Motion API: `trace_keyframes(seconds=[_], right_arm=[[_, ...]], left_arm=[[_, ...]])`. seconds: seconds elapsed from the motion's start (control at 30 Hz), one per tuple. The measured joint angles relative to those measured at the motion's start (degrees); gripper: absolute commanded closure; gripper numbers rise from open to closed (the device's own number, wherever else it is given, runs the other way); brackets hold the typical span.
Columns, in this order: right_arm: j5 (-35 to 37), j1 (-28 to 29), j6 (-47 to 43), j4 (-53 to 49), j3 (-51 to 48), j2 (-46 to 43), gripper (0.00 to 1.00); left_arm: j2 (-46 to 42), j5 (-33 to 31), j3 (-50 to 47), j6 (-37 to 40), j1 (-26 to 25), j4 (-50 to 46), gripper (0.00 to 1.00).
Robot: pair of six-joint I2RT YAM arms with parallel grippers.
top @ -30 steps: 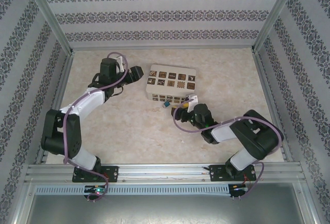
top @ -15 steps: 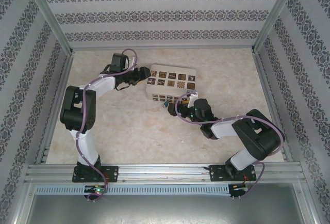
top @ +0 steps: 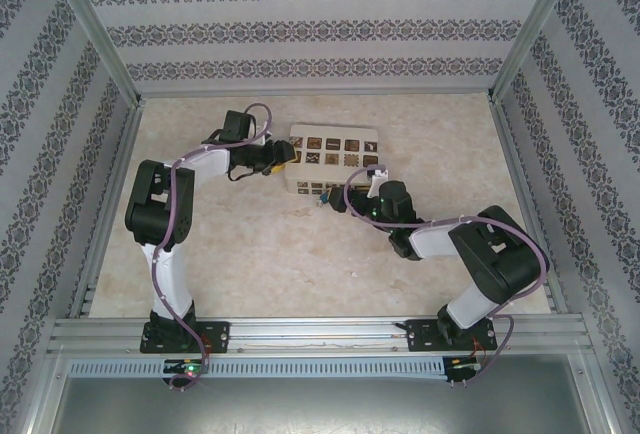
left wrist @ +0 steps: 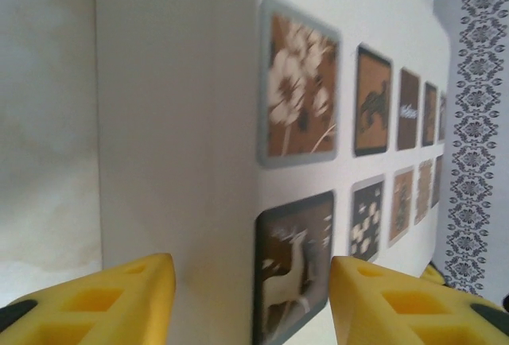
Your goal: Unlock the padlock with the key
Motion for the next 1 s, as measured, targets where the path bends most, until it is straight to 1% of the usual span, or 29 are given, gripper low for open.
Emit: trace_keyframes(seconds=[0.27, 0.43, 0.7, 1.0], right_arm=[[-0.3, -2.5, -1.1, -0.5, 4.2, 3.9, 0.02], [-2.0, -4.3, -1.9, -1.0, 8.1, 7.2, 0.01], [-4.6, -5.8, -3.4, -3.3, 14.2, 11.4, 0.02], [-6.3, -6.4, -3.5, -3.8, 13.5, 10.3, 0.02]], left_arm=[[-1.6, 0.6, -3.3, 0.2, -0.2, 1.9, 0.54], [-3.0, 0.7, -5.8, -0.1, -0.3, 3.5, 0.56], [-4.6, 0.6, -8.4, -1.4, -0.6, 5.4, 0.56], [-5.9, -0.1, -9.5, -2.7, -1.4, 5.7, 0.54]])
